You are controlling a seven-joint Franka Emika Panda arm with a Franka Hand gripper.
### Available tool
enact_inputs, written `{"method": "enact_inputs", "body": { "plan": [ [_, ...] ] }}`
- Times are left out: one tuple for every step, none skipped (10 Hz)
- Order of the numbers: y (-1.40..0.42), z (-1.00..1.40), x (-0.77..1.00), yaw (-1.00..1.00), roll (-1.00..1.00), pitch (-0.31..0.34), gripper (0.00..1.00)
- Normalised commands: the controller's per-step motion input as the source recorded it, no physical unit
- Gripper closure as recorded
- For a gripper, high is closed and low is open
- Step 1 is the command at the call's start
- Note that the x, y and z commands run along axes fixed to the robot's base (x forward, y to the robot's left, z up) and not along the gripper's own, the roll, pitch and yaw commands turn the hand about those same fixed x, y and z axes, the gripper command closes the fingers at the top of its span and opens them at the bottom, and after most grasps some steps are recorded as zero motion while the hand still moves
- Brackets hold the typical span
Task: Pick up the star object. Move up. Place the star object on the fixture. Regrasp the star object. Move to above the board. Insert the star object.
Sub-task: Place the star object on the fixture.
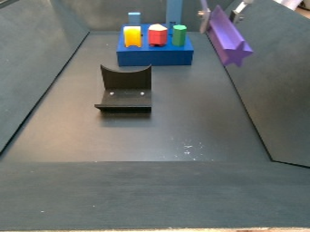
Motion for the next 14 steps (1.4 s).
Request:
{"method": "enact_inputs", "body": {
  "plan": [
    [-0.15,-0.09,1.00,-0.06,-0.13,-0.031,1.00],
    [-0.13,-0.09,1.00,-0.03,-0.13,-0.017,1.00],
    [-0.12,-0.08,1.00,-0.02,-0.13,-0.016,1.00],
    [-0.10,-0.08,1.00,-0.01,-0.12,-0.014,1.00],
    [-0.09,-0.08,1.00,-0.01,-0.11,-0.014,1.00],
    [-0.08,-0.07,1.00,0.00,-0.11,-0.012,1.00],
    [-0.14,0.12,1.00,0.02,-1.00,0.101,1.00],
    [-0.13,0.13,1.00,0.02,-1.00,0.104,1.00],
    [-0.10,0.12,1.00,0.01,-1.00,0.116,1.00],
    [-0.09,0.10,1.00,0.00,-1.00,0.121,1.00],
    [-0.07,0.08,1.00,-0.01,-1.00,0.122,1.00],
    [-0.05,0.07,1.00,-0.02,-1.00,0.125,1.00],
    [-0.04,0.05,1.00,-0.03,-1.00,0.126,1.00],
    [-0.02,0.04,1.00,-0.04,-1.00,0.128,1.00]
  ]
}}
